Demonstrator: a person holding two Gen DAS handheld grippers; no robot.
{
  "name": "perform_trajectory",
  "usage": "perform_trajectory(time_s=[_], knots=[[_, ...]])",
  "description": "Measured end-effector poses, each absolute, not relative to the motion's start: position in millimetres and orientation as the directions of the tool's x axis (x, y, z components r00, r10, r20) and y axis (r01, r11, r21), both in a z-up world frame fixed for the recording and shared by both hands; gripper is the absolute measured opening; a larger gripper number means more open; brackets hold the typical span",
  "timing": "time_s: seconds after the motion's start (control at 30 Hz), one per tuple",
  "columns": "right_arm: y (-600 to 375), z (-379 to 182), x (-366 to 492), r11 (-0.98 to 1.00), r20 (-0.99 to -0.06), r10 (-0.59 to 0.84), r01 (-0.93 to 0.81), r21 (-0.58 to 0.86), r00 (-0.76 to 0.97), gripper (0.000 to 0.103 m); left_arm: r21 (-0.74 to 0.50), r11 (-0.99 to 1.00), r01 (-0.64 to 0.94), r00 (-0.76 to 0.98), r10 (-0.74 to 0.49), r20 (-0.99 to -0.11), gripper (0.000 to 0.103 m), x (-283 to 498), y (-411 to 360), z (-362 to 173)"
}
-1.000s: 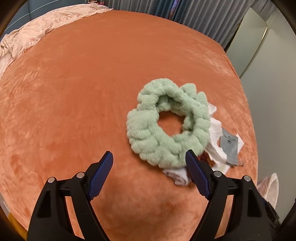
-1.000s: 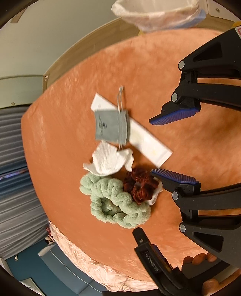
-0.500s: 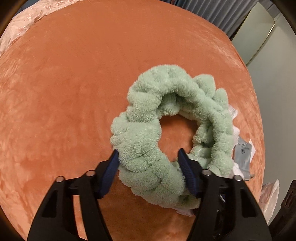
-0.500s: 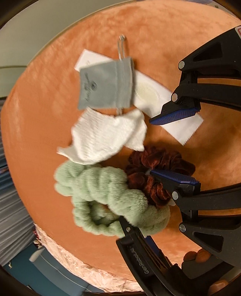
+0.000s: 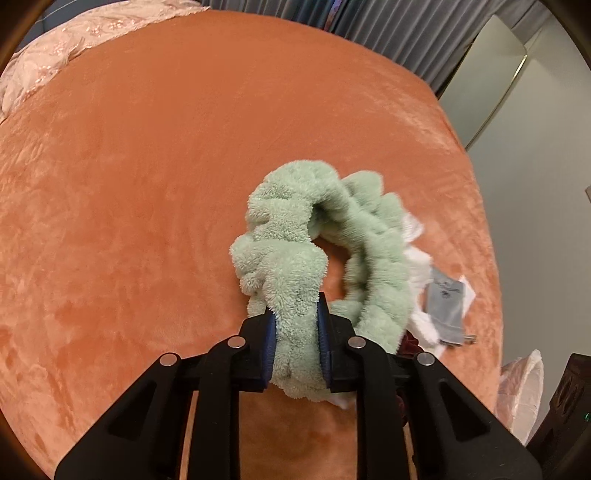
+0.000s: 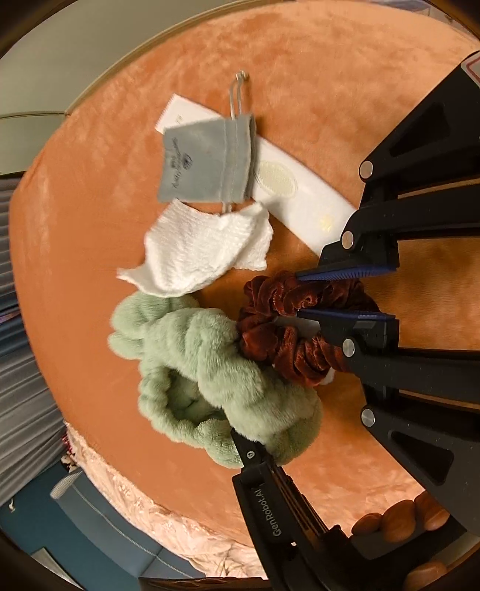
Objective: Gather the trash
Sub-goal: 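Grasp the green fluffy scrunchie with the left tool while the right tool grasps the dark red scrunchie, then carry both scrunchies over the white bin and open both tools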
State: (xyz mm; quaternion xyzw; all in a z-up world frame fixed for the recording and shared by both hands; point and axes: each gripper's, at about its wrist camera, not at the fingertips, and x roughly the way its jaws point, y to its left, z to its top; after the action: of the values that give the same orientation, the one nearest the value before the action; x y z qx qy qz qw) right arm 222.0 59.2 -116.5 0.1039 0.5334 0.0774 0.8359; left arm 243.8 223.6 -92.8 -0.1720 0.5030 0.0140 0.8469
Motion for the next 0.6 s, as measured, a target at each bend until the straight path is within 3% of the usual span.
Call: perform_trajectory(time_s=[0.6], knots=[[-73, 23, 138, 0.962, -0.725, 0.171, 0.046, 0.27, 0.668, 0.013, -0.321, 0.945, 0.059, 0.643, -0.282, -0.712, 0.018, 171, 99, 58]])
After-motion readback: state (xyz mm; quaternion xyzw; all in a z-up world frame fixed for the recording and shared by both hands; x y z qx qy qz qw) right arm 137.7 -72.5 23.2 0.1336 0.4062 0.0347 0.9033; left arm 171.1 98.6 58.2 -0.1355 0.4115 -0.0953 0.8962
